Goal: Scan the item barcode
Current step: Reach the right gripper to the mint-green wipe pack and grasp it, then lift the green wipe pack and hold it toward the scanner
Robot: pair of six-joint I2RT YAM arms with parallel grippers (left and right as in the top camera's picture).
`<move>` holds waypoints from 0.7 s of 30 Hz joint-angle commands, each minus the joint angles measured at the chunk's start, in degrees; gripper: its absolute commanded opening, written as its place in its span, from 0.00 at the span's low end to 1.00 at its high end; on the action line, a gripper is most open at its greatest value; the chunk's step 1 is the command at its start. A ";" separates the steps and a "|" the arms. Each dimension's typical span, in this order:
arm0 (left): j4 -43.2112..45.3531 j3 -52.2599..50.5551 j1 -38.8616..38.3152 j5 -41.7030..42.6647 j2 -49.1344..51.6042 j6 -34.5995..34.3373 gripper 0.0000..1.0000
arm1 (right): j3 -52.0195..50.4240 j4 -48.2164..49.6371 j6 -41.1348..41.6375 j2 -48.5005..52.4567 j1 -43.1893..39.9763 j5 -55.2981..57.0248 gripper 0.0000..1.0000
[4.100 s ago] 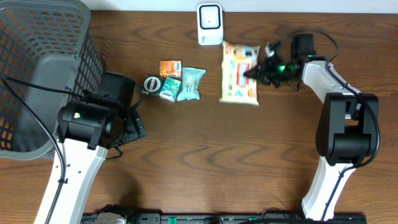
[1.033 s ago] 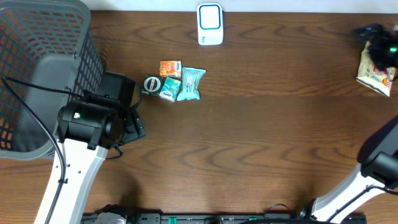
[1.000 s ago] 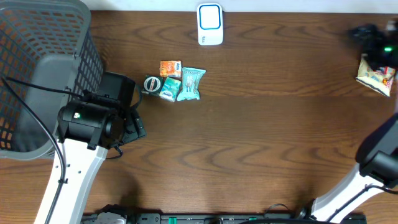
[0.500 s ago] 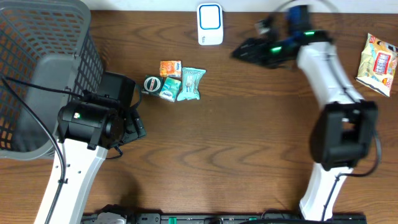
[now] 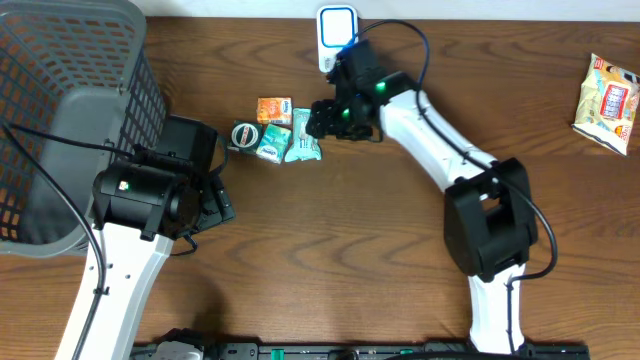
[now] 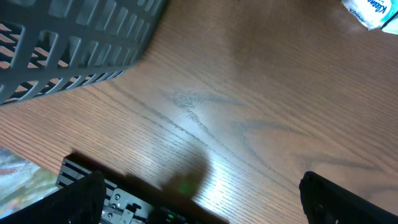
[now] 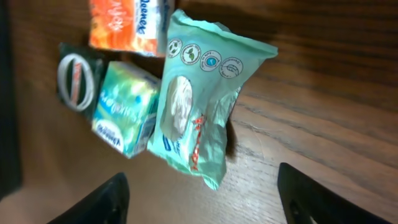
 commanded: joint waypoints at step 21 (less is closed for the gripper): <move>-0.20 0.04 0.28 0.28 -0.11 -0.72 0.98 | -0.22 -8.96 5.49 4.09 1.62 24.44 0.49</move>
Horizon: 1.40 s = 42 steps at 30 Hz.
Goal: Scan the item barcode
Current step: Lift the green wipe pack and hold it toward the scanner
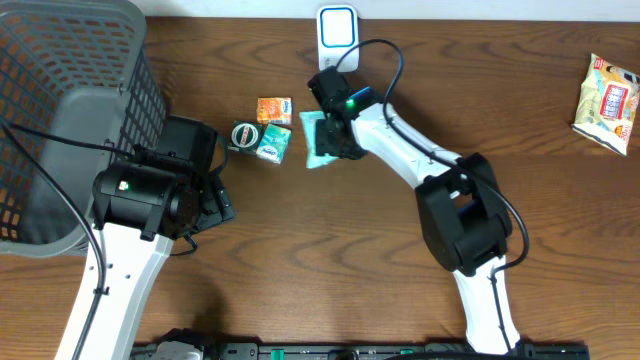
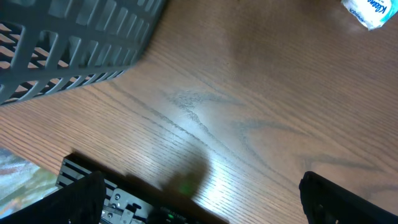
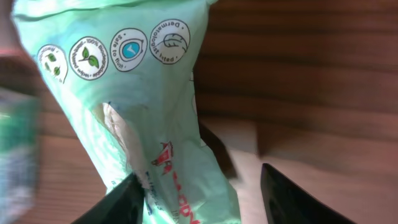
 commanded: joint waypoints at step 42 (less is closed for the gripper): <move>-0.20 0.02 0.28 0.28 -0.11 -0.72 0.98 | 0.61 -6.16 -16.52 -2.86 6.60 28.83 0.61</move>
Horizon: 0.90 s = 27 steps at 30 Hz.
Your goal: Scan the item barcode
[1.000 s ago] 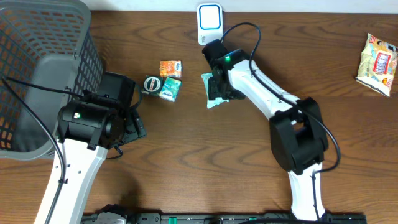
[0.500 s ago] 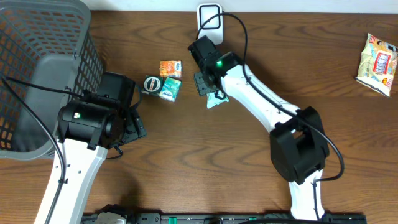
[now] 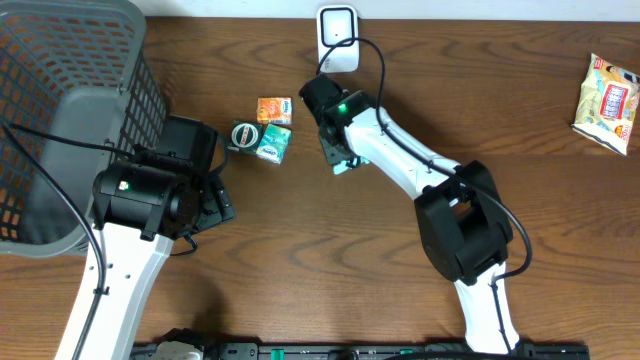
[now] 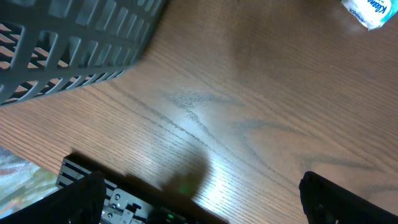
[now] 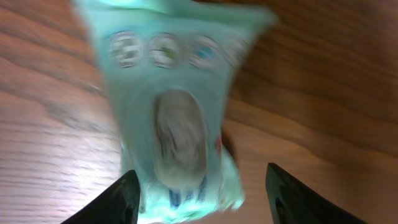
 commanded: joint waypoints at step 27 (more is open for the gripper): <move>-0.20 0.02 0.28 0.28 -0.11 -0.72 0.98 | -5.27 8.90 -6.82 -0.76 8.63 16.98 0.55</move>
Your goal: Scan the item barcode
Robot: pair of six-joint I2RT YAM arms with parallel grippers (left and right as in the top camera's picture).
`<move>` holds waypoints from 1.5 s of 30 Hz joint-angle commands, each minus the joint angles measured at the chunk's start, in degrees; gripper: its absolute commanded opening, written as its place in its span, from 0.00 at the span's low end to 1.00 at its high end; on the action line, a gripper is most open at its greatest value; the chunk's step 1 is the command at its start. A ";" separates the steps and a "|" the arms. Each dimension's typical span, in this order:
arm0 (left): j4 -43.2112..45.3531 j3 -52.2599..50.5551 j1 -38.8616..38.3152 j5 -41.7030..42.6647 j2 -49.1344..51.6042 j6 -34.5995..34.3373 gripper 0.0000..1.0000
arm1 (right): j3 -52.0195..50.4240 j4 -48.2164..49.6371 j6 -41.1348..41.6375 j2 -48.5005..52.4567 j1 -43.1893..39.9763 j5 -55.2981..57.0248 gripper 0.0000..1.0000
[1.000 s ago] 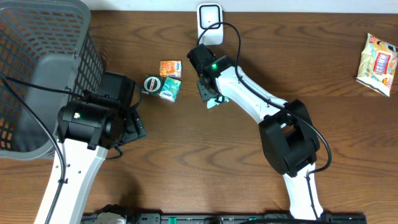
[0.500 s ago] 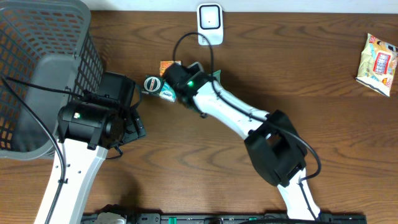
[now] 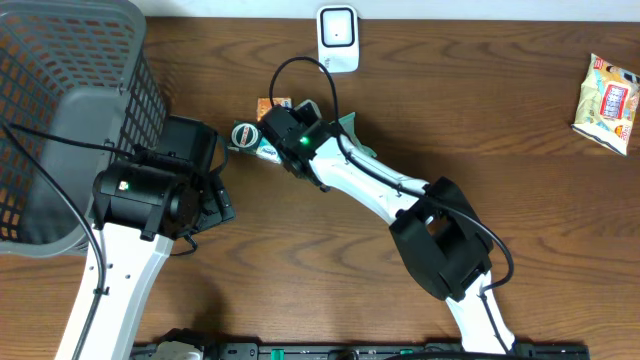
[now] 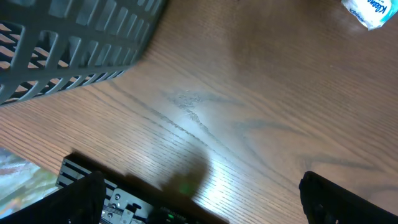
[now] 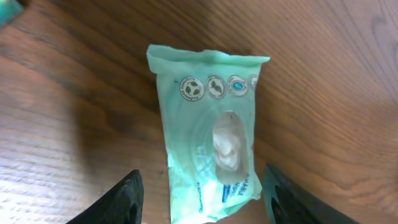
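A mint-green pack of wipes lies flat on the wooden table, printed side up. My right gripper is open, and its dark fingers straddle the pack's near end without touching it. In the overhead view only a mint corner of the pack shows beside the right wrist. The white barcode scanner stands at the table's far edge. My left gripper is open over bare wood at the left, with nothing between its fingers.
A grey mesh basket fills the far left. An orange pack, a round tin and a teal pack cluster left of the right wrist. A snack bag lies far right. A white-and-blue pack corner shows.
The right wrist has moved left, toward the cluster of small packs. The wipes pack now lies farther from the camera and sharp, a little nearer the scanner. The left arm has not moved.
The wipes pack lay against the teal pack with my right gripper open above it. Then the pack filled the right wrist view, shifted right of the cluster. Later it lay farther toward the table's middle, blurred. Now it rests flat between the open fingers.
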 commanded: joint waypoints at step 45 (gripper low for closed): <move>-0.20 0.02 0.28 0.28 -0.11 -0.72 0.98 | -0.22 -6.40 -8.94 -11.28 -20.74 -72.50 0.01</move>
